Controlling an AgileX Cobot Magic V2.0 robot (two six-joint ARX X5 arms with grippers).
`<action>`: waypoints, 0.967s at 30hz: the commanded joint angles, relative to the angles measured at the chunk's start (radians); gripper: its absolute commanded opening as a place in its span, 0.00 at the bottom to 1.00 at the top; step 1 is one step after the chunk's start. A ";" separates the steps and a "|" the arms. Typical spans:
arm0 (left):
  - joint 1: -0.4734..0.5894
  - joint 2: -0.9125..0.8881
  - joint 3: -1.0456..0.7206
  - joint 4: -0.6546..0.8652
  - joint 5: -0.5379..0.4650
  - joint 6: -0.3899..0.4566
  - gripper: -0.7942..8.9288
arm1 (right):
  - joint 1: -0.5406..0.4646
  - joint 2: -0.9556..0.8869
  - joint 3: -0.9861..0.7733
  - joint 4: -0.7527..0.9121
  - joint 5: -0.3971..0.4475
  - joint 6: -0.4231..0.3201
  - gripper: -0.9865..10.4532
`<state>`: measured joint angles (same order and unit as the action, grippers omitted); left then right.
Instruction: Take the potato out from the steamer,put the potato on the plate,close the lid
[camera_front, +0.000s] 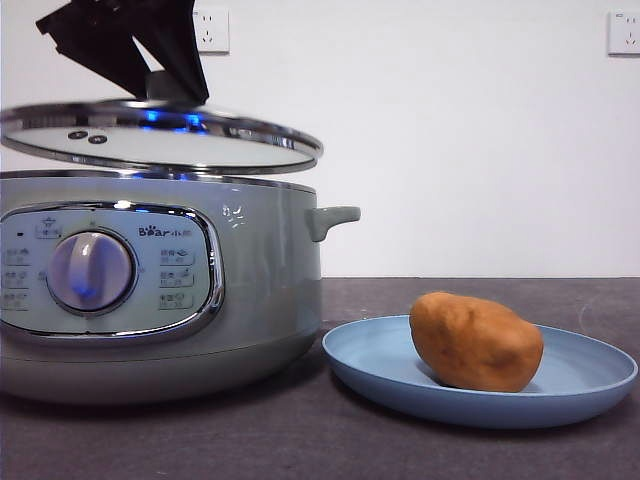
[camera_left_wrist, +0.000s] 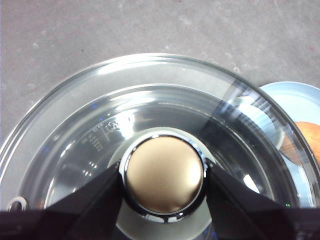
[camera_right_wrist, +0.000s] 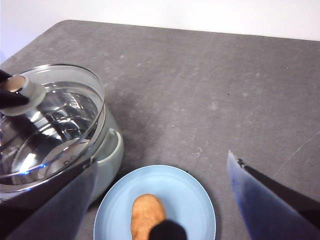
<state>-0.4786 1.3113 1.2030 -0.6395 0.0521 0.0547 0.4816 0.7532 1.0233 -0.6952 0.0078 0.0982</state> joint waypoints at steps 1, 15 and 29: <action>0.002 -0.010 -0.047 0.044 0.003 -0.029 0.07 | -0.003 -0.001 0.000 0.004 -0.001 0.009 0.47; 0.002 -0.013 -0.117 0.000 0.001 -0.044 0.07 | -0.003 -0.001 0.000 0.006 -0.001 0.010 0.47; 0.003 -0.013 -0.117 -0.002 0.001 -0.056 0.48 | -0.003 -0.001 0.000 0.005 -0.002 0.010 0.47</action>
<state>-0.4770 1.2911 1.1034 -0.6136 0.0471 0.0257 0.4782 0.7532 1.0233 -0.6952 0.0074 0.0982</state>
